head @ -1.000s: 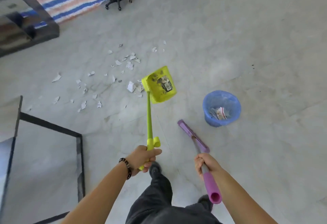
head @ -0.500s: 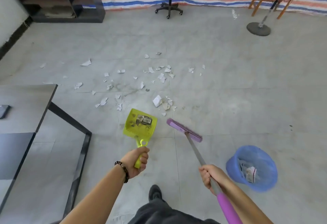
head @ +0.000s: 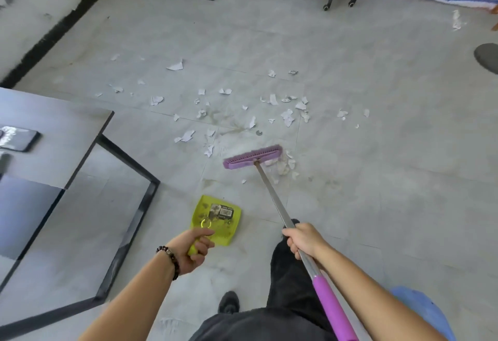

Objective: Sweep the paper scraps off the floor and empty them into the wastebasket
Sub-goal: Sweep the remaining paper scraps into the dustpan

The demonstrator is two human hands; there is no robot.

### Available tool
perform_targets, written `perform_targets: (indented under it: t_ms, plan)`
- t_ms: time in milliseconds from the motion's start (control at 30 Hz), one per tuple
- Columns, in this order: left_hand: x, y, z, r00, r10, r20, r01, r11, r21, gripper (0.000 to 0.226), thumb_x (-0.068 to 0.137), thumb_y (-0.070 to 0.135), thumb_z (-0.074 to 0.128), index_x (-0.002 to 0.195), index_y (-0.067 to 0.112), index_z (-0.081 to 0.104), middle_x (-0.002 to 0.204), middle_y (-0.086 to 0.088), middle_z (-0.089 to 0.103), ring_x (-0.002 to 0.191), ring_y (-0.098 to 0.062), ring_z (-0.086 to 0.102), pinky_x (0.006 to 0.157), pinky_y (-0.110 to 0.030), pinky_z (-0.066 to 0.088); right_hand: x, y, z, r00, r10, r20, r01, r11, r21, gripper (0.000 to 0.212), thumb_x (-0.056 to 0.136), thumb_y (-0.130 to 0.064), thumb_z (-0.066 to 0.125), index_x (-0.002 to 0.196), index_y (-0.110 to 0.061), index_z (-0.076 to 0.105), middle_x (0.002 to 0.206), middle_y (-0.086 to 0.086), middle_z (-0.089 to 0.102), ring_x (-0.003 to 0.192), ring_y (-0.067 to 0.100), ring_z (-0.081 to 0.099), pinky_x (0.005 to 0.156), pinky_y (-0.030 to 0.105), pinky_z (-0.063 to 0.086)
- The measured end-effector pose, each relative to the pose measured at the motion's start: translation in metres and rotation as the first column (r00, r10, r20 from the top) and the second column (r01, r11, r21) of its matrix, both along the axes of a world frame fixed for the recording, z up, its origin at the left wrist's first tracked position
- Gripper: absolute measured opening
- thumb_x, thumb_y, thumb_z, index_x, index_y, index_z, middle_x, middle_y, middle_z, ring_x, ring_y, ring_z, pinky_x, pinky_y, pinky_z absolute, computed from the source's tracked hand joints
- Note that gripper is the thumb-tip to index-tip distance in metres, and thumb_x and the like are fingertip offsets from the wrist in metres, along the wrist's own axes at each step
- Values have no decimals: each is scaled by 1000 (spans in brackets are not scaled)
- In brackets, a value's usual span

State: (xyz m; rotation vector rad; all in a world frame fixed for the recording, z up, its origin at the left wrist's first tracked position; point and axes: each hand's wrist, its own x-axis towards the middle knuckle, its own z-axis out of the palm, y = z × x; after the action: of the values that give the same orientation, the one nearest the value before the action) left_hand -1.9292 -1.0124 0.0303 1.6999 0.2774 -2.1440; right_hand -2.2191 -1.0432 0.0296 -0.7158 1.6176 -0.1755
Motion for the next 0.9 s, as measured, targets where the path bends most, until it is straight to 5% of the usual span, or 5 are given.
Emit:
perform_targets:
  t_ms: [133,267,333,700,900]
  plan:
    - [-6,-17,-5,931,-243,272,234,970,64,13,90,15,66,87,9,55,54,-1,51,33,-10,43,36,-13,30,-7,-92,-20,969,235,-76,-237,971,-30,16,87,-16,57,75,-5,57,54,8,54,42,20,48,42,25,43]
    - [-16,-26,-15,517,-656,549,561,745,362,10,86,6,50,76,5,51,60,-9,47,42,-20,45,44,-22,38,-27,-174,-39,927,362,-98,-363,932,6,18,91,-15,56,76,-6,56,57,8,54,39,17,47,40,24,43]
    - [-26,-36,-20,417,-701,579,580,696,424,8,83,7,49,77,6,54,62,-8,50,46,-23,48,43,-22,40,-40,-205,-53,895,434,-106,-435,900,20,17,92,-17,56,78,-7,58,57,6,56,40,17,49,41,25,44]
    - [-83,-109,-8,267,-775,573,656,582,480,14,85,7,43,75,5,51,65,-11,56,48,-25,55,45,-24,47,-166,-213,-45,778,570,-264,-555,821,137,15,90,-13,53,90,-7,67,58,6,57,40,17,48,38,23,41]
    - [-81,-136,2,87,-746,660,753,483,447,24,86,13,46,106,15,59,83,-3,61,71,-25,59,52,-22,46,-200,-221,-14,920,347,-180,-350,937,17,12,91,-11,60,99,-14,68,54,6,53,42,16,45,38,22,39]
